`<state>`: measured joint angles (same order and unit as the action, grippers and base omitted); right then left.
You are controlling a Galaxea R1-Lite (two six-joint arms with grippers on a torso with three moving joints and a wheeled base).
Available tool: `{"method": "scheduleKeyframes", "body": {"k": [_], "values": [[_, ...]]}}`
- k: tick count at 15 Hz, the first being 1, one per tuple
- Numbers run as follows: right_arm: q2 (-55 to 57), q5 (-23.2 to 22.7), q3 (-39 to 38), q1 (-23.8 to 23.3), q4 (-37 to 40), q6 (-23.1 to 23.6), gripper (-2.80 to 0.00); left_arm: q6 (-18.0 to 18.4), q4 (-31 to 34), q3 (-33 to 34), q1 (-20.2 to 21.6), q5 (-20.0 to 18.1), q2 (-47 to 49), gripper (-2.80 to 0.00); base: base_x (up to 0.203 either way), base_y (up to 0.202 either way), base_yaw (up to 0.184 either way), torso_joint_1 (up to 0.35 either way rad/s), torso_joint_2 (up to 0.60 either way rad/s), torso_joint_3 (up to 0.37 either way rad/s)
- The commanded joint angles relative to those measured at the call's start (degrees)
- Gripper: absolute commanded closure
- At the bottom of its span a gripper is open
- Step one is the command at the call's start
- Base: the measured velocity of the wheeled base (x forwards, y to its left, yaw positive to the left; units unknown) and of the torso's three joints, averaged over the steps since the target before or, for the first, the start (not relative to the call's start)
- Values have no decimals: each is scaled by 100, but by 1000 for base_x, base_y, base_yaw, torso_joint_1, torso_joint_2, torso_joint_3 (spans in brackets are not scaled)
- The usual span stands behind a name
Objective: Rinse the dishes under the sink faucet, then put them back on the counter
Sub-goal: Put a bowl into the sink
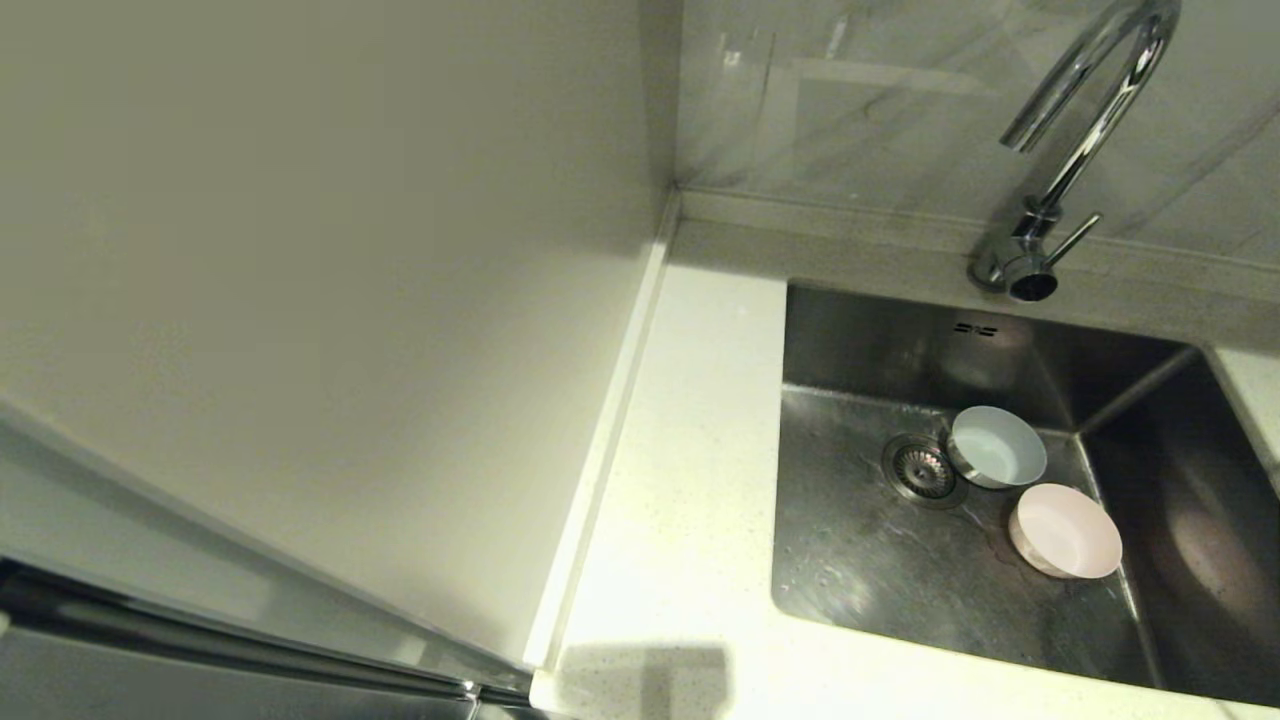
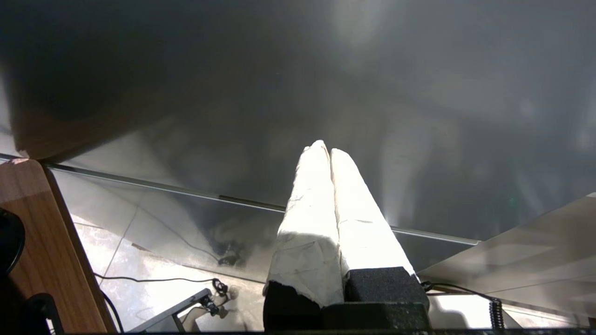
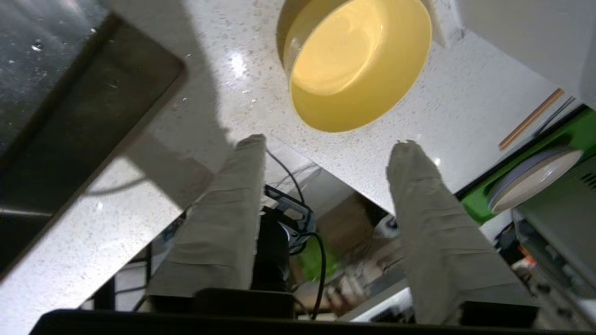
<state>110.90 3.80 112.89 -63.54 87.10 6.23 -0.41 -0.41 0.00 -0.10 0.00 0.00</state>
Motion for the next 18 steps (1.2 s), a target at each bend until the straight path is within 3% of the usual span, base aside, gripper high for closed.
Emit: {"method": "scheduleKeyframes", "body": {"k": [1, 7, 11, 12, 18], "values": [[484, 38, -219, -254, 56, -12, 0, -2, -2, 18, 1, 0, 0, 0, 0, 0, 0, 0, 0, 0], [445, 476, -937, -716, 56, 349, 0, -2, -2, 18, 1, 0, 0, 0, 0, 0, 0, 0, 0, 0], [370, 588, -1111, -878, 56, 1308, 0, -2, -2, 18, 1, 0, 0, 0, 0, 0, 0, 0, 0, 0], [315, 582, -1192, -876, 30, 1331, -280, -2, -2, 18, 1, 0, 0, 0, 0, 0, 0, 0, 0, 0], [147, 218, -1963, -865, -622, 1474, -280, -2, -2, 18, 1, 0, 0, 0, 0, 0, 0, 0, 0, 0]]}}
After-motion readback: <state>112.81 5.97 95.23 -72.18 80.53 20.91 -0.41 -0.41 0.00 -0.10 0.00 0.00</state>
